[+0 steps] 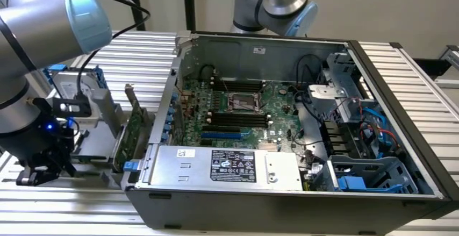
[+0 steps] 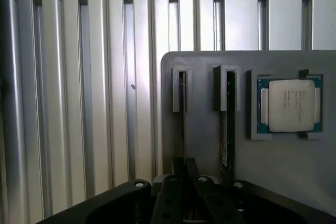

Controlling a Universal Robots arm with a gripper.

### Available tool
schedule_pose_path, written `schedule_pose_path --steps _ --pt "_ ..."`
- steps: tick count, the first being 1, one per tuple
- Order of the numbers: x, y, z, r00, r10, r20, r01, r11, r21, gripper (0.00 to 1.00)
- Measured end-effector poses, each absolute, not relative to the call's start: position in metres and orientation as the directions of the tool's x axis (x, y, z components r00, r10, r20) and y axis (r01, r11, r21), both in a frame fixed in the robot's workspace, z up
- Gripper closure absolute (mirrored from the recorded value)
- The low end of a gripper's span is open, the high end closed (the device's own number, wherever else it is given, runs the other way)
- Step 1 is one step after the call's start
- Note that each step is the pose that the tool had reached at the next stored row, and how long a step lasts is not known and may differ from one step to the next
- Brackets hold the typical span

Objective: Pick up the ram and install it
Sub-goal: 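Pick up the ram and move it above insertion slot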

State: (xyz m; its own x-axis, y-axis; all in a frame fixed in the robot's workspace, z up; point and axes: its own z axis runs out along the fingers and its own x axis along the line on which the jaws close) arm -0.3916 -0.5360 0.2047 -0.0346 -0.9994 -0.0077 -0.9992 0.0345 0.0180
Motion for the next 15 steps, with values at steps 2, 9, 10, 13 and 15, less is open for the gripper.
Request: schedule_pose_path --steps 2,9,10,13,15 --pt "-0.392 -0.536 0.210 -0.035 -0.999 -0.008 -0.999 0.034 0.018 1.00" --pt "-0.392 -0.536 0.240 -0.035 -0.999 -0.008 -0.999 0.034 0.018 1.00" --pt "-0.392 -0.536 0.244 -0.035 -0.999 -0.008 -0.999 0.034 0.018 1.00" --pt "-0.392 -0.536 0.258 -0.035 -0.999 -0.008 -0.999 0.034 0.018 1.00" --pt "-0.391 -0.536 0.267 -0.034 -0.999 -0.008 -0.999 0.034 0.018 1.00"
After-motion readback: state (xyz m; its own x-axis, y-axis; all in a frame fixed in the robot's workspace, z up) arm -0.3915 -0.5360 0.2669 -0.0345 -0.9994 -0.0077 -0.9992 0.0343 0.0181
